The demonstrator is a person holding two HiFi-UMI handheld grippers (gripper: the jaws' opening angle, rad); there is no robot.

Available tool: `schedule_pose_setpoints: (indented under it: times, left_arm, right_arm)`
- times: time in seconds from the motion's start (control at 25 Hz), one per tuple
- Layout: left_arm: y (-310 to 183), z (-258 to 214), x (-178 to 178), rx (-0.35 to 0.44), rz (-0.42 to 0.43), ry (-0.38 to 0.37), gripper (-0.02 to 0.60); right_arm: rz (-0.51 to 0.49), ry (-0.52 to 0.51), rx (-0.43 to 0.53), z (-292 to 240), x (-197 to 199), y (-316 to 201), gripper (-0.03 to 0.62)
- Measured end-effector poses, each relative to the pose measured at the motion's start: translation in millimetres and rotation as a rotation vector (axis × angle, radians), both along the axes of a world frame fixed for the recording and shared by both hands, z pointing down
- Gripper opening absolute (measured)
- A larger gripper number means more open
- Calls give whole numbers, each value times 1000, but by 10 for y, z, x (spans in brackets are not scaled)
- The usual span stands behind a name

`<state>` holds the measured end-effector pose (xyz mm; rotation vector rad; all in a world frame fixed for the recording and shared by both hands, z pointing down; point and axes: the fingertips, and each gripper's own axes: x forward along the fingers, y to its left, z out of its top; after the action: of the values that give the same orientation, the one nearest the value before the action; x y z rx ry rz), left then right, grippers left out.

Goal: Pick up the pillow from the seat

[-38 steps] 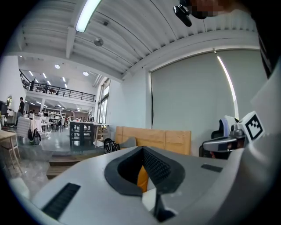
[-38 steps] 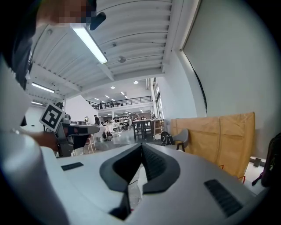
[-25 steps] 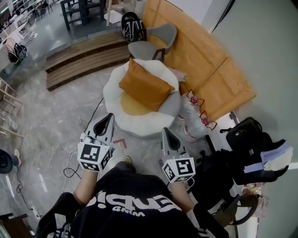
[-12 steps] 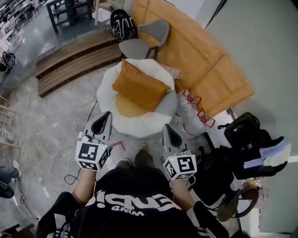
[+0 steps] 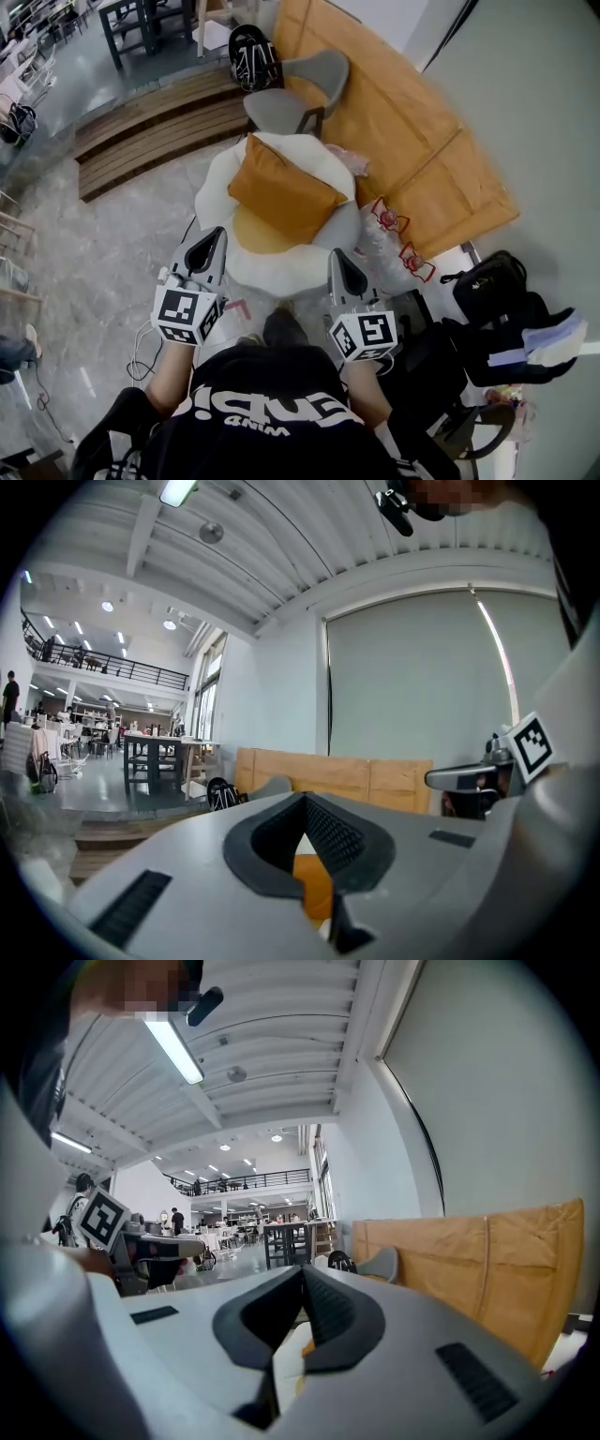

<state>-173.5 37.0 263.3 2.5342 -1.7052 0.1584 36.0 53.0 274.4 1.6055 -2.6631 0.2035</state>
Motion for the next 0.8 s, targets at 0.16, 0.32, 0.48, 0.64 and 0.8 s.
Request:
schedule_pose_setpoints:
  times: [0.16,0.32,0.48,0.64,0.8]
  left_arm:
    - [-368,-25,105,5,-6,-4,9]
    - [-840,-65,337,2,-12,7,9]
    - [-1252,-70,485,10,-45,-5,9]
    - [-1543,-133,428,45,-83,-24,9]
    - [-1722,-208,320,54,-91,-30,9]
  right_arm:
    - [-1,-3,13,-68,138,-407,21]
    - [4,-2,19,-91,397,-879,21]
    - [-4,15,31,-129,601,-1285,21]
    - [-22,35,48,-189,632,-1609,21]
    - [-26,26,62,-273,561,-1841,21]
